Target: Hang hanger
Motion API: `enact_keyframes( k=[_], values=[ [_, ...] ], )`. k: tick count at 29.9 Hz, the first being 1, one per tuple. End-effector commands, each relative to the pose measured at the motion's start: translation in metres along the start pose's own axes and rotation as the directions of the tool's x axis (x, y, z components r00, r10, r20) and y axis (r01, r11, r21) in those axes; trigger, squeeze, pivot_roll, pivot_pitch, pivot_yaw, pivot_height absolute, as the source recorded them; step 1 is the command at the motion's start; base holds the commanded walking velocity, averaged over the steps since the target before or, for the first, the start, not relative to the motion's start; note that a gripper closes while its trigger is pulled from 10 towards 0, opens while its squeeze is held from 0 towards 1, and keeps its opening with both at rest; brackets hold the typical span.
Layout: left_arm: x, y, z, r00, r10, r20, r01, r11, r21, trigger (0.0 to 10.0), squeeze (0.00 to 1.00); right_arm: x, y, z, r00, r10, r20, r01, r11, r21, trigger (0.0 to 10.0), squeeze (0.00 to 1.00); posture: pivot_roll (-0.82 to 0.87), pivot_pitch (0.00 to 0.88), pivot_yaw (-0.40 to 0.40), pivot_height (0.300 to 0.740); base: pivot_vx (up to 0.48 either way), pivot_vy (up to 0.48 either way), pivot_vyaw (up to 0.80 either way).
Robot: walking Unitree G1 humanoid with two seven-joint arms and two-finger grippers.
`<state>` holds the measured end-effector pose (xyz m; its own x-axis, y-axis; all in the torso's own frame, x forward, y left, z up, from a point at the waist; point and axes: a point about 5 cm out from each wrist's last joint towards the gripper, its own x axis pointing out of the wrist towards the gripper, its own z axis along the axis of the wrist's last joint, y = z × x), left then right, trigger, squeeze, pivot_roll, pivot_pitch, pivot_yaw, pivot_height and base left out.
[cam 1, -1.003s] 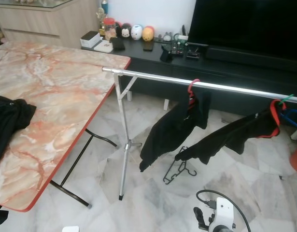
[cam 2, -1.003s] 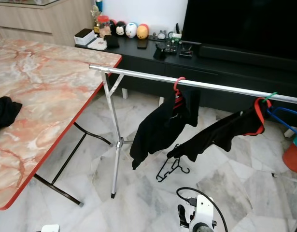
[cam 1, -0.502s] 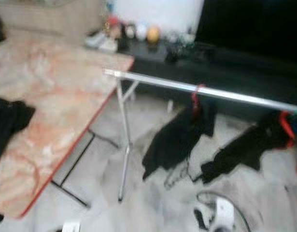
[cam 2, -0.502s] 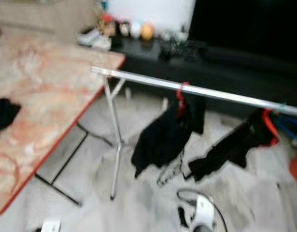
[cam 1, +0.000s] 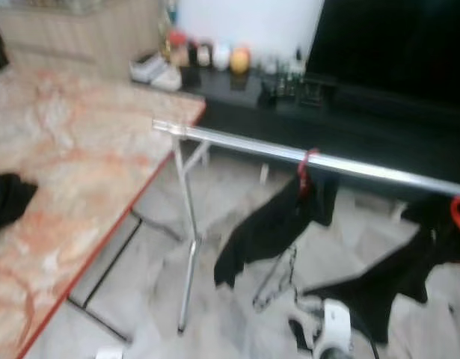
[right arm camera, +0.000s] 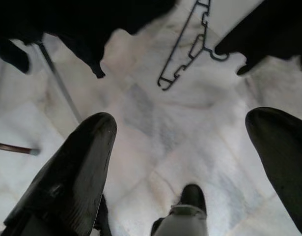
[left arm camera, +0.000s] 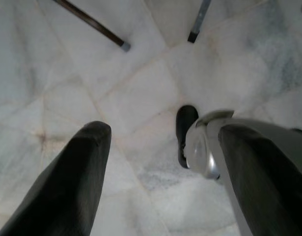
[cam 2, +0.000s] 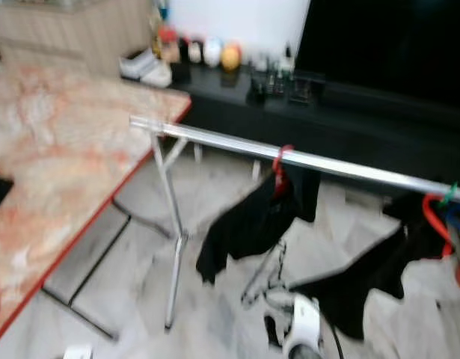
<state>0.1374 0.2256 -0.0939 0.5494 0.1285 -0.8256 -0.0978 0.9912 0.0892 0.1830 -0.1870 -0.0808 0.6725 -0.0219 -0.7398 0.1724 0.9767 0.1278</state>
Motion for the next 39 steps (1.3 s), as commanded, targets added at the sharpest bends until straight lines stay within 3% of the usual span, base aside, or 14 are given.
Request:
enact_keyframes(
  k=[1, 9, 12, 17, 20, 22, 24, 27, 28, 34, 39],
  values=[
    [-0.003, 0.002, -0.011, 0.999, 0.003, -0.038, -0.003, 1.0, 0.014, 10.0, 0.0, -0.001, -0.002, -0.002, 1.0, -0.01, 0.0, 0.01, 1.0, 0.003, 10.0, 0.0, -0.01, 0.02, -0.008, 0.74, 0.0, 0.0, 0.0],
    [-0.003, 0.002, -0.011, 0.999, 0.001, -0.039, 0.0, 1.0, 0.017, 10.0, 0.0, 0.005, 0.005, 0.027, 0.992, 0.018, 0.127, -0.016, 1.0, -0.011, 10.0, 0.0, -0.01, 0.017, -0.01, 0.74, 0.0, 0.0, 0.0],
    [-0.003, 0.002, -0.011, 0.999, 0.005, -0.038, -0.004, 1.0, 0.014, 10.0, 0.0, 0.007, 0.013, 0.052, 0.969, 0.077, 0.236, -0.074, 0.997, -0.022, 10.0, 0.0, -0.01, 0.016, -0.011, 0.74, 0.0, 0.0, 0.0],
    [-0.003, 0.002, -0.011, 0.999, 0.004, -0.037, -0.004, 1.0, 0.015, 10.0, 0.0, 0.008, 0.017, 0.072, 0.942, 0.108, 0.318, -0.103, 0.994, -0.032, 10.0, 0.0, -0.01, 0.013, -0.012, 0.74, 0.0, 0.0, 0.0],
    [-0.003, 0.002, -0.011, 0.999, 0.002, -0.035, -0.002, 1.0, 0.018, 10.0, 0.0, 0.007, 0.021, 0.09, 0.912, 0.124, 0.39, -0.118, 0.992, -0.039, 10.0, 0.0, -0.01, 0.002, -0.011, 0.74, 0.0, 0.0, 0.0],
    [-0.003, 0.002, -0.011, 0.999, -0.001, -0.033, 0.002, 1.0, 0.028, 10.0, 0.0, 0.004, 0.025, 0.121, 0.854, 0.148, 0.499, -0.14, 0.989, -0.053, 10.0, 0.0, -0.01, 0.0, -0.01, 0.74, 0.0, 0.0, 0.0],
    [-0.003, 0.002, -0.011, 0.999, -0.001, -0.033, 0.002, 1.0, 0.029, 10.0, 0.0, 0.003, 0.026, 0.127, 0.842, 0.15, 0.519, -0.143, 0.988, -0.054, 10.0, 0.0, -0.01, 0.0, -0.01, 0.74, 0.0, 0.0, 0.0],
    [-0.003, 0.002, -0.011, 1.0, -0.001, -0.032, 0.002, 1.0, 0.029, 10.0, 0.0, 0.0, 0.03, 0.147, 0.791, 0.174, 0.587, -0.176, 0.983, -0.055, 10.0, 0.0, -0.01, 0.0, -0.01, 0.74, 0.0, 0.0, 0.0],
    [-0.003, 0.002, -0.01, 1.0, -0.001, -0.031, 0.002, 1.0, 0.03, 10.0, 0.0, -0.003, 0.033, 0.159, 0.759, 0.182, 0.625, -0.193, 0.98, -0.052, 10.0, 1.0, -0.01, 0.0, -0.01, 0.74, 0.0, 0.0, 0.0],
    [-0.003, 0.002, -0.009, 1.0, 0.0, -0.027, 0.001, 0.999, 0.032, 10.0, 0.0, -0.008, 0.046, 0.179, 0.703, 0.231, 0.672, -0.239, 0.967, -0.081, 10.0, 1.0, -0.01, 0.0, -0.01, 0.74, 0.0, 0.0, 0.0],
    [-0.002, 0.003, -0.009, 1.0, 0.004, -0.025, -0.003, 1.0, 0.031, 10.0, 0.0, -0.012, 0.062, 0.191, 0.651, 0.354, 0.672, -0.337, 0.927, -0.161, 10.0, 1.0, 0.0, 0.0, -0.009, 0.74, 0.0, 0.0, 0.0]
  ],
)
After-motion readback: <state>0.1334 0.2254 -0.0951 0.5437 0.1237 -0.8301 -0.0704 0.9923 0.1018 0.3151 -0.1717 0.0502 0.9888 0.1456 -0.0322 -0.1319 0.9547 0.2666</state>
